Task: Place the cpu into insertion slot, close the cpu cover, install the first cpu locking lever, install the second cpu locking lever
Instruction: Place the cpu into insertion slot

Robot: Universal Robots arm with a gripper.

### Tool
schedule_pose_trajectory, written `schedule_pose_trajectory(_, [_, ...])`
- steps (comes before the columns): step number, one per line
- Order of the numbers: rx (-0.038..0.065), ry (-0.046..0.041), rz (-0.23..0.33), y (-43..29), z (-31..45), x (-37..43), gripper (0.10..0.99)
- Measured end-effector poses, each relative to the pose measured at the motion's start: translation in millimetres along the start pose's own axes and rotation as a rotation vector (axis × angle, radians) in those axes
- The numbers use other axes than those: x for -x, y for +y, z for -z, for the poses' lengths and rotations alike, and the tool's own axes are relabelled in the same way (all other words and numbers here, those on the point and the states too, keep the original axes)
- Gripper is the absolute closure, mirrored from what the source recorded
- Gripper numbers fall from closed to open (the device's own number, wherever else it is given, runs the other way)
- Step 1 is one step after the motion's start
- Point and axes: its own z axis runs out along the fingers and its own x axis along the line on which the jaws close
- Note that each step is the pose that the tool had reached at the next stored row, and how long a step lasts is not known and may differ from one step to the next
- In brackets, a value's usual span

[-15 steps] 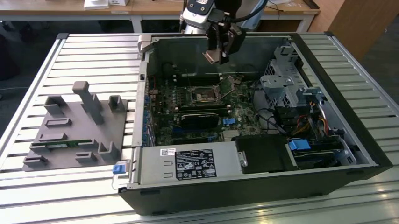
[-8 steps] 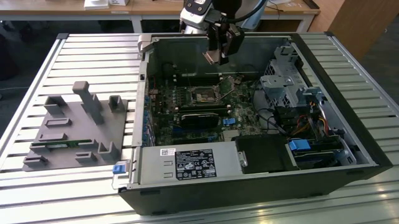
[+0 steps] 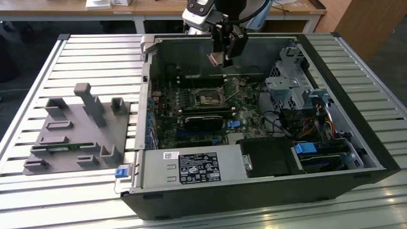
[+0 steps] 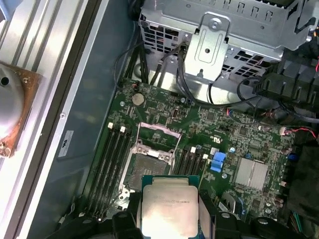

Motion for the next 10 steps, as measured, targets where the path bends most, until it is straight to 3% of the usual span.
schedule_pose_trajectory(10, [-0.006,-0.0017,-0.039,-0.4,-4.0,0.1,0.545])
